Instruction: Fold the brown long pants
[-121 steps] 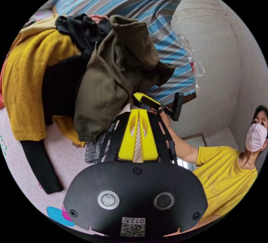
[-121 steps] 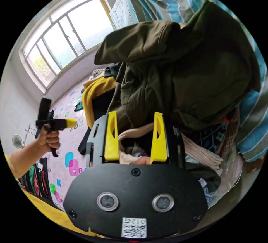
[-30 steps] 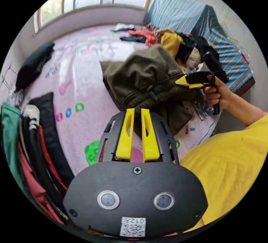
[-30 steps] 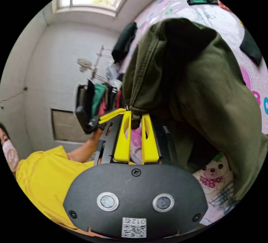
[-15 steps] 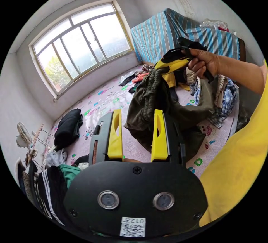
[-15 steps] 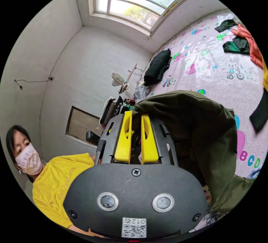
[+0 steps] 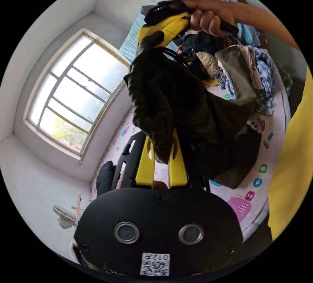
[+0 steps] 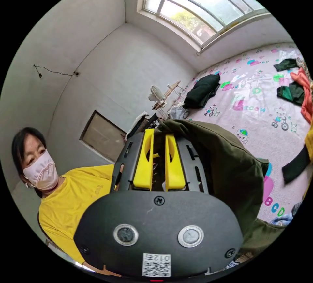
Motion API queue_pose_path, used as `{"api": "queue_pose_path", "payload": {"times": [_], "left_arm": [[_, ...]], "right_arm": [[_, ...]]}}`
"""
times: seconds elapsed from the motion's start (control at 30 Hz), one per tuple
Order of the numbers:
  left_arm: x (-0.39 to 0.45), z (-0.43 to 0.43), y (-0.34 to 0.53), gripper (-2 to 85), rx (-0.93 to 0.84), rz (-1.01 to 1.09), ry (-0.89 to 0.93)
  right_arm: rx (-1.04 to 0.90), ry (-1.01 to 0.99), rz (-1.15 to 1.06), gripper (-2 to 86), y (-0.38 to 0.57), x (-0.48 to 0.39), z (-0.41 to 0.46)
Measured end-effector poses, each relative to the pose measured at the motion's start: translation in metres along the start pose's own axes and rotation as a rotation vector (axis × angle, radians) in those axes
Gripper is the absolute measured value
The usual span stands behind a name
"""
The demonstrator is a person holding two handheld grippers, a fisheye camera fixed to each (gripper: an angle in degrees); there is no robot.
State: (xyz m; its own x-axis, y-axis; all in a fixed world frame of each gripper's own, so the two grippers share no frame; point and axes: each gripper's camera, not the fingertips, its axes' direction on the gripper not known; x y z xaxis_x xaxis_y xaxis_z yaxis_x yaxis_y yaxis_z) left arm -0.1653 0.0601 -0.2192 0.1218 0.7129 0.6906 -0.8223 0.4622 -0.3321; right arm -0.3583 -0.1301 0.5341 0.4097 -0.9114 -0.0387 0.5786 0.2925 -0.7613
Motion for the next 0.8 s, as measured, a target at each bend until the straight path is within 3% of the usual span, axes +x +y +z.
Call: {"api": "queue_pose_path", "payload": {"times": [0.1, 0.23, 0.3, 0.43, 0.63, 0.8], "left_arm": [[-0.086, 0.002, -0.03, 3.7, -0.002, -0.157, 0.259], [-0.175, 0.008, -0.07, 0.4, -0.019, -0.259, 0.375], [-0.195, 0.007, -0.092, 0.0, -0.041, -0.235, 0.35], [-0.235, 0.0, -0.136, -0.3, -0.029, -0.219, 0.335], [-0.277, 0.005, -0.18, -0.4, -0.017, -0.213, 0.351], [-0.302, 0.015, -0.206, -0.4, -0.003, -0.257, 0.38]], "right_arm": [[0.06, 0.074, 0.027, 3.7, 0.003, -0.004, -0.038], [0.157, 0.031, -0.035, 6.7, 0.033, -0.026, -0.075], [0.237, 0.049, -0.088, 7.8, 0.05, -0.046, -0.087], [0.425, 0.278, -0.177, 10.5, 0.097, -0.101, -0.111], [0.367, 0.57, -0.254, 15.4, 0.131, -0.17, -0.092], [0.313, 0.687, -0.272, 17.8, 0.132, -0.206, -0.069]]}}
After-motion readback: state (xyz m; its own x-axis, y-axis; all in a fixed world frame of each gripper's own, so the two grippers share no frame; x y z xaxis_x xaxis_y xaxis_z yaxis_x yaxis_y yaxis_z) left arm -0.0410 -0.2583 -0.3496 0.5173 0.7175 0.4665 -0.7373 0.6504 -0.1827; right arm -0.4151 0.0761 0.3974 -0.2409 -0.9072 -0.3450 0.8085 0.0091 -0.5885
